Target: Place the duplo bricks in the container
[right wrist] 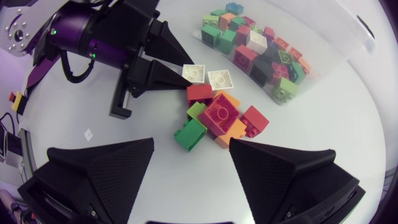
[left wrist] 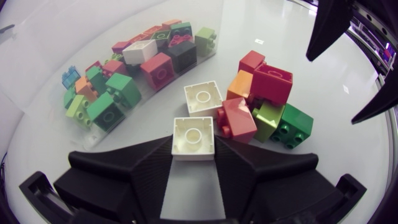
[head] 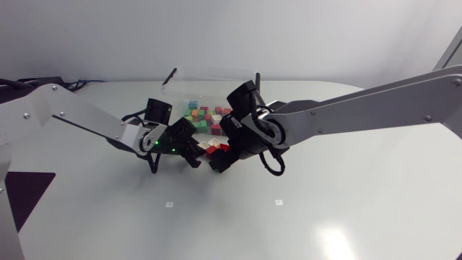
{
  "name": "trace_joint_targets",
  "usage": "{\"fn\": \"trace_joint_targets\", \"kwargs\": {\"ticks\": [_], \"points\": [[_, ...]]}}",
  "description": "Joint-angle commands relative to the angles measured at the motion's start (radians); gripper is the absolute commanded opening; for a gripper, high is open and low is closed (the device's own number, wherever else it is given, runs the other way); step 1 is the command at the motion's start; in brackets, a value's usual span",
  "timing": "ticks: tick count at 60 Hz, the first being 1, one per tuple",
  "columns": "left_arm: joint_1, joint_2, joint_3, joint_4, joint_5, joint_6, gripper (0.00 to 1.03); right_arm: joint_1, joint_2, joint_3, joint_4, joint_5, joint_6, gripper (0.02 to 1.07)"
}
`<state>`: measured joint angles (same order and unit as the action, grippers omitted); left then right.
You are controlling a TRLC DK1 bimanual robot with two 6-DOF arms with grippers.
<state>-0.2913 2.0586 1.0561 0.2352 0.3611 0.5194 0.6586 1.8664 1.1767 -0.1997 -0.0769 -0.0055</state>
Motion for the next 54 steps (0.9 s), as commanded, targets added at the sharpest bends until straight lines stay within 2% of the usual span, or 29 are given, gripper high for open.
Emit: {"fn": "trace_joint_targets", "kwargs": {"ticks": [1, 18, 25, 37, 54], "points": [[-0.008, -0.023, -0.047, 0.001, 0.002, -0.018, 0.23, -0.019, 0.047, 0.044, -0.023, 0.006, 0.045, 0.88], [-0.005, -0.104, -0.143, 0.016, 0.002, -0.007, 0.21, -0.043, 0.142, 0.144, -0.067, -0.021, 0.084, 0.88], [-0.002, -0.163, -0.220, 0.038, 0.002, 0.013, 0.21, -0.043, 0.168, 0.170, -0.078, -0.024, 0.101, 0.84], [0.023, -0.295, -0.332, 0.058, 0.004, 0.021, 0.22, -0.059, 0.215, 0.213, -0.090, -0.024, 0.127, 0.84], [0.057, -0.505, -0.378, 0.036, 0.004, 0.014, 0.22, -0.067, 0.251, 0.261, -0.106, -0.024, 0.144, 0.55]]}}
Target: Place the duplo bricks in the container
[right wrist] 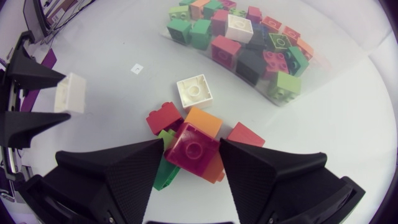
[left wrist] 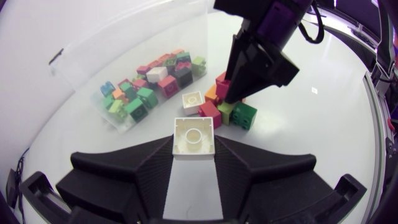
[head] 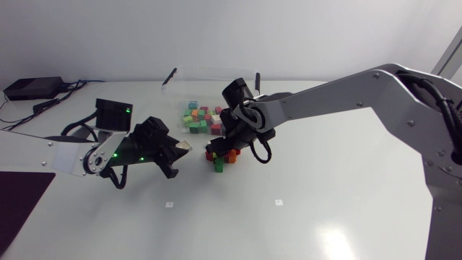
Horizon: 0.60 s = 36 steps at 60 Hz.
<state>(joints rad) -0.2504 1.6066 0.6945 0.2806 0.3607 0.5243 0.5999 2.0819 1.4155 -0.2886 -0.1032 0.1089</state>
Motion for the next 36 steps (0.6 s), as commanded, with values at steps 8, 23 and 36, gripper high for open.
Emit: {"fn": "trace_joint_targets", "kwargs": {"ticks": [8, 23, 36], "points": [[0.045, -0.120, 0.014, -0.043, 0.015, -0.001, 0.22, -0.008, 0.040, 0.034, -0.029, 0.002, 0.031, 0.44], [0.092, -0.143, 0.134, -0.089, 0.026, -0.035, 0.22, -0.008, -0.014, -0.012, -0.055, -0.006, 0.023, 0.29], [0.120, -0.082, 0.307, -0.124, 0.032, -0.110, 0.22, -0.003, -0.138, -0.081, -0.041, -0.003, -0.002, 0.26]]}}
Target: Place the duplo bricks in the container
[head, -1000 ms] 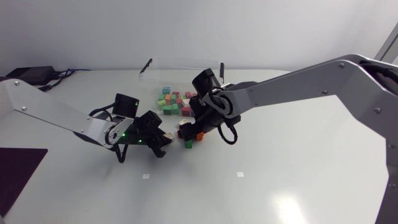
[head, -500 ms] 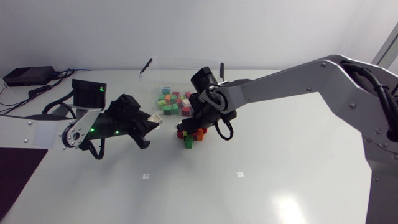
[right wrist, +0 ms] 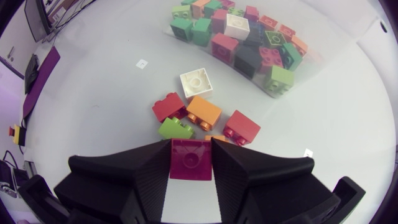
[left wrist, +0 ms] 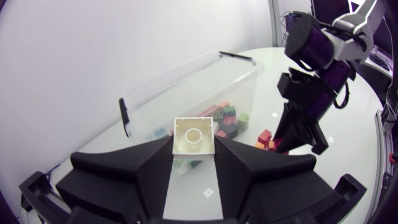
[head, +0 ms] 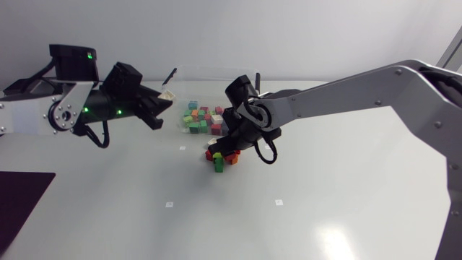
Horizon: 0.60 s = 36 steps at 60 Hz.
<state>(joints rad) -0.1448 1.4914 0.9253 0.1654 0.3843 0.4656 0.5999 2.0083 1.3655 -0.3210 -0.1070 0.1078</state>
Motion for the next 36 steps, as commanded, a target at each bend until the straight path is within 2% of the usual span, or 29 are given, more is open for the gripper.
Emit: {"fn": "trace_joint_targets", "kwargs": {"ticks": [1, 23, 36], "points": [[0.014, 0.038, 0.084, -0.012, 0.008, -0.051, 0.22, -0.003, -0.075, -0.032, -0.009, 0.001, -0.005, 0.26], [0.019, 0.283, 0.374, -0.046, 0.011, -0.134, 0.22, -0.005, -0.214, -0.029, -0.016, 0.016, -0.048, 0.26], [-0.006, 0.379, 0.474, -0.070, 0.007, -0.136, 0.22, -0.034, -0.243, 0.023, -0.041, 0.020, -0.057, 0.26]]}}
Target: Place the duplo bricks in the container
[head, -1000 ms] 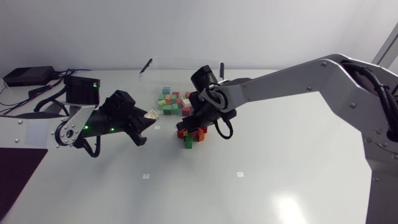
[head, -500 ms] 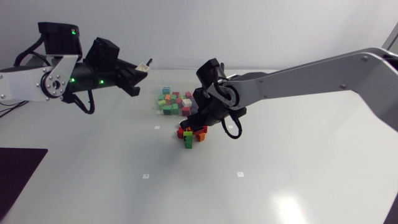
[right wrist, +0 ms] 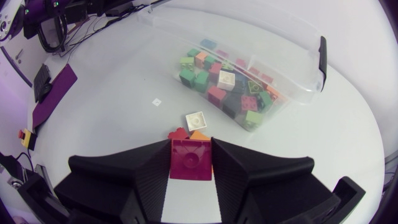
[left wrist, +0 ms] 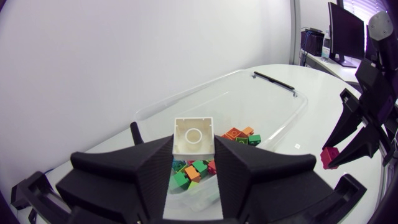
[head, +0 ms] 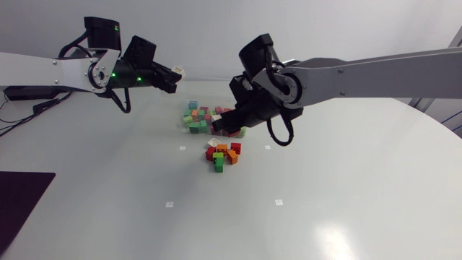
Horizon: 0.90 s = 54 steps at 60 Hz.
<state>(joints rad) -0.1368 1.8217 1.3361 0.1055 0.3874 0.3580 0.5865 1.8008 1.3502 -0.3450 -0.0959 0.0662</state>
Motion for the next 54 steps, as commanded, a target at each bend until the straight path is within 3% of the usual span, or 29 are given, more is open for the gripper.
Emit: {"fn": "trace_joint_targets", "kwargs": {"ticks": [1, 7, 10, 13, 14, 18, 21, 32, 54], "points": [[-0.015, 0.056, 0.074, -0.012, 0.002, -0.028, 0.22, -0.024, -0.038, 0.046, -0.022, 0.009, -0.016, 0.26], [-0.029, 0.103, 0.132, -0.033, -0.012, -0.037, 0.23, -0.039, -0.047, 0.083, -0.042, 0.009, -0.019, 0.26], [-0.040, 0.126, 0.160, -0.053, -0.022, -0.037, 0.33, -0.045, -0.049, 0.102, -0.046, 0.007, -0.020, 0.26], [-0.052, 0.142, 0.189, -0.081, -0.032, -0.037, 0.51, -0.051, -0.049, 0.122, -0.051, 0.004, -0.020, 0.26], [-0.052, 0.142, 0.190, -0.082, -0.032, -0.037, 0.52, -0.053, -0.049, 0.129, -0.052, 0.004, -0.020, 0.26], [-0.061, 0.149, 0.227, -0.150, -0.038, -0.033, 0.85, -0.060, -0.047, 0.156, -0.057, 0.001, -0.022, 0.26], [-0.067, 0.140, 0.227, -0.175, -0.038, -0.022, 0.96, -0.068, -0.041, 0.182, -0.065, -0.002, -0.022, 0.26], [-0.063, 0.041, 0.143, -0.240, -0.038, 0.027, 0.98, -0.094, 0.014, 0.285, -0.068, -0.015, -0.022, 0.26], [-0.103, -0.137, -0.115, -0.251, 0.013, 0.187, 0.98, -0.137, 0.160, 0.434, -0.055, -0.038, -0.022, 0.26]]}}
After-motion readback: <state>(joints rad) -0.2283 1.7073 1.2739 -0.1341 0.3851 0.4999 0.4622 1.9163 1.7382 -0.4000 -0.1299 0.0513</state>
